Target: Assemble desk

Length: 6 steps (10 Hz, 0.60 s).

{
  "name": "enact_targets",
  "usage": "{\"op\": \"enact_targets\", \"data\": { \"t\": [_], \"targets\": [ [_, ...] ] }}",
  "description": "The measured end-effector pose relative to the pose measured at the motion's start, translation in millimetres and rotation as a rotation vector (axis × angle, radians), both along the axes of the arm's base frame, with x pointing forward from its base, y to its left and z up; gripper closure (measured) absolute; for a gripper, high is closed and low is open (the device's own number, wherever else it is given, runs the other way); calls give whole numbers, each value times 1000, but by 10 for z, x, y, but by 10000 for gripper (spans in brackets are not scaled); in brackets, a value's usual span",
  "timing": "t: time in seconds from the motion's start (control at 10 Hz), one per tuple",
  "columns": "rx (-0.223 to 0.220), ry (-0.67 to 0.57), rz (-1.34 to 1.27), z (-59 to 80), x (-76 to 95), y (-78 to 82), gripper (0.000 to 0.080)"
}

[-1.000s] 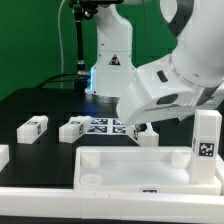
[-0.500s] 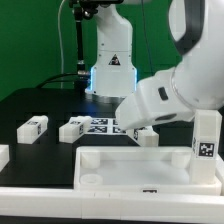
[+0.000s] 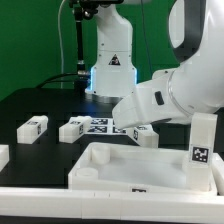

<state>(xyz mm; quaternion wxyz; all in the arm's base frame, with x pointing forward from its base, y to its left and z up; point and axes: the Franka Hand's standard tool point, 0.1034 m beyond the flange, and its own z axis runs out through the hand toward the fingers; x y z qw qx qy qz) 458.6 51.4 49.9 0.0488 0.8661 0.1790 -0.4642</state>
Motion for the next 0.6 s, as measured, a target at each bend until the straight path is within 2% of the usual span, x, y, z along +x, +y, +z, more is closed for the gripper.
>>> {"op": "enact_targets", "data": {
  "t": [0.2, 0.4, 0.6],
  "targets": [
    [-1, 2, -1, -18, -6, -7, 151],
    [1, -7, 0, -116, -17, -22, 151],
    [3, -10, 0, -146, -33, -33, 151]
  ]
}}
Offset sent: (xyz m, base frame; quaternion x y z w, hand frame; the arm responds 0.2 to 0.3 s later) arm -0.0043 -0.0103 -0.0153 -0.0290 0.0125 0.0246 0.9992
